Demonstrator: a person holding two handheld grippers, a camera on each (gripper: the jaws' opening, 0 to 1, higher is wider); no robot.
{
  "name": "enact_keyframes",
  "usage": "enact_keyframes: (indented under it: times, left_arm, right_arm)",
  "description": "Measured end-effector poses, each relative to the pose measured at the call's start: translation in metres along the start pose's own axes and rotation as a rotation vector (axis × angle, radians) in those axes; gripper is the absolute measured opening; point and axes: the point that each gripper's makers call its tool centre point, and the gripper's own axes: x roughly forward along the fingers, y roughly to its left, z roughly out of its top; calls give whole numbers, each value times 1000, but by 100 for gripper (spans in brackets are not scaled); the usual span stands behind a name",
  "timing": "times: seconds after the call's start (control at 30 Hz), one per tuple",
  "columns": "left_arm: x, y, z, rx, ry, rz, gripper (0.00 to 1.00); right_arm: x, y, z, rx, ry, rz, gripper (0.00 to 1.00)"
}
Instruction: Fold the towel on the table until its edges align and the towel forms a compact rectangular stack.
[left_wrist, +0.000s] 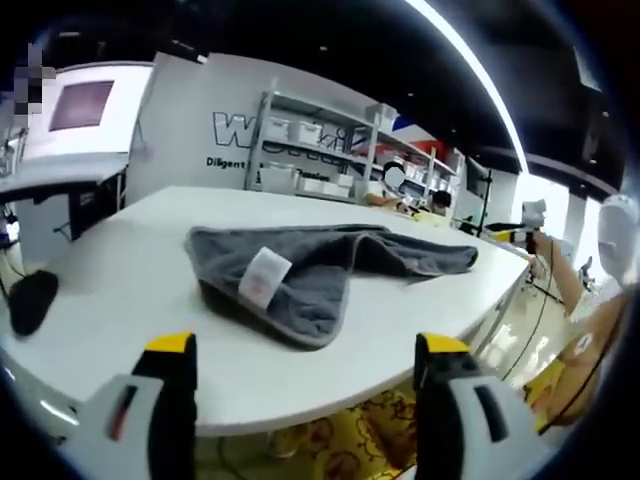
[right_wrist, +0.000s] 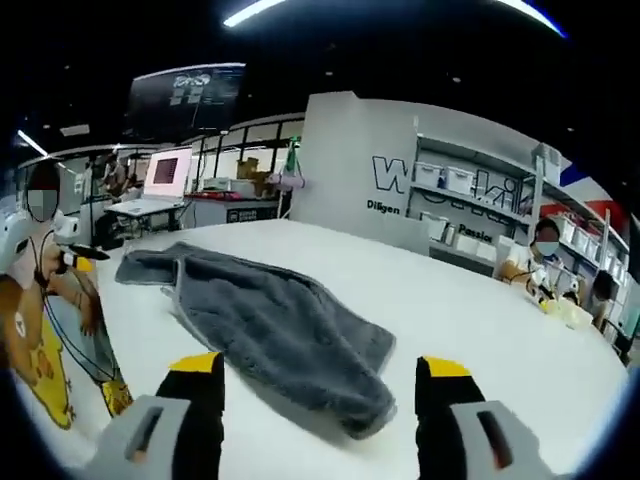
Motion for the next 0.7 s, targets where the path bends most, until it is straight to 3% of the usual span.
enact_keyframes:
  times: [0.13, 0.3, 0.43, 0.53, 0.7]
  left_arm:
    - [-3, 4, -1, -5, -3, 13, 95]
    - [-5, 9, -4, -17, 0, 32, 94]
    - [-10, 11, -5, -21, -2, 44, 94]
    - [-14, 15, -5, -27, -6, 62, 94]
    - [-18, 18, -6, -28, -3, 79, 94]
  right_arm:
    - [35, -24, 12, -31, 33, 5, 78]
    - [82, -49, 13, -25, 80, 14, 71]
    - [121, -60, -4, -81, 180, 43, 60]
    - [148, -69, -12, -99, 191, 48, 49]
    - [182, -70, -44, -53, 321, 85, 49]
